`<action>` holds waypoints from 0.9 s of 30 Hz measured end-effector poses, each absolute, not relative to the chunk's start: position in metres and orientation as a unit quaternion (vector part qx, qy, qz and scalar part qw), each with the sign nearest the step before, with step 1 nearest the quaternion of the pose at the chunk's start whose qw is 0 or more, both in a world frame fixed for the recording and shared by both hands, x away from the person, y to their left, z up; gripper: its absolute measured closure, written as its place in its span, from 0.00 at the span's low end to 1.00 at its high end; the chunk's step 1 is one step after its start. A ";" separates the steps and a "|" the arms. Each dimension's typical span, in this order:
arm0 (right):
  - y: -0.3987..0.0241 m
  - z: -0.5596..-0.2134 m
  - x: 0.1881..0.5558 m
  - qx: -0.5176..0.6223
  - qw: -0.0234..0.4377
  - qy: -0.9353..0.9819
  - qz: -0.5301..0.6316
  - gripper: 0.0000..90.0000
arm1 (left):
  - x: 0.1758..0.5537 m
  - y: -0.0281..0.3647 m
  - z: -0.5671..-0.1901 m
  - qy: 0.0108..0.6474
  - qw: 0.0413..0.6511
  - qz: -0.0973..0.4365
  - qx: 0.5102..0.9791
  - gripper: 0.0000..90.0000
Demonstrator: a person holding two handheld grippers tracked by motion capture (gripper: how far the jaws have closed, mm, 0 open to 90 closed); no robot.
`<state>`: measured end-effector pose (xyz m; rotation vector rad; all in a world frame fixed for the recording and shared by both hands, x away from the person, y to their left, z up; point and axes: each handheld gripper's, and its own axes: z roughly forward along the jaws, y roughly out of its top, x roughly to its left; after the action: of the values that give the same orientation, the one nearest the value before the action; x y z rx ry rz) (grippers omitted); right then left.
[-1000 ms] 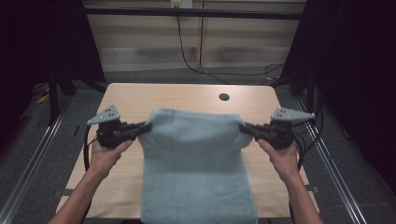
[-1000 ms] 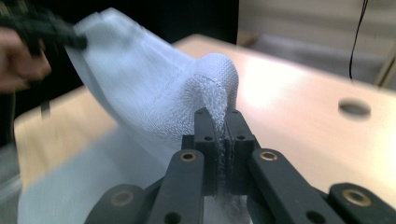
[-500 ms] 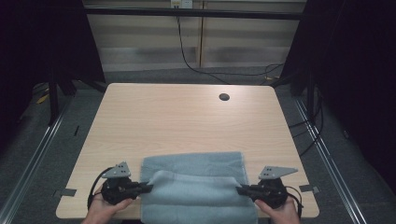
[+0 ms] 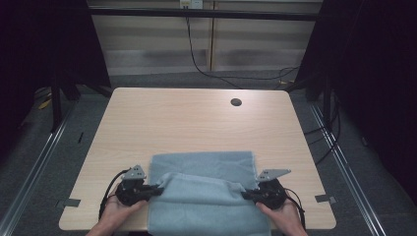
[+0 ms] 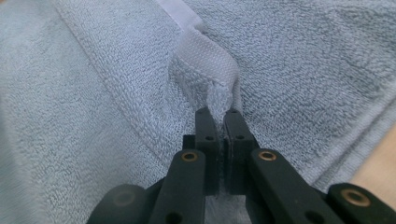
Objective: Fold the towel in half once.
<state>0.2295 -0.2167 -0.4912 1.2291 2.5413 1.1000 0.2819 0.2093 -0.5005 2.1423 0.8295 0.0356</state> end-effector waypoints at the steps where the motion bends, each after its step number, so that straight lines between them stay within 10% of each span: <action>1: -0.216 -0.491 0.236 0.406 0.057 0.838 0.361 0.97 | 0.287 0.209 -0.501 0.332 0.409 0.016 0.850 0.94; 27: -0.205 -0.498 0.381 0.471 0.078 0.797 0.370 0.97 | 0.419 0.199 -0.504 0.407 0.393 0.097 0.819 0.95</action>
<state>0.3808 -0.2052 -0.4984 1.4109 2.3865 1.1067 0.4186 0.1993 -0.5040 2.0776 1.0328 0.2465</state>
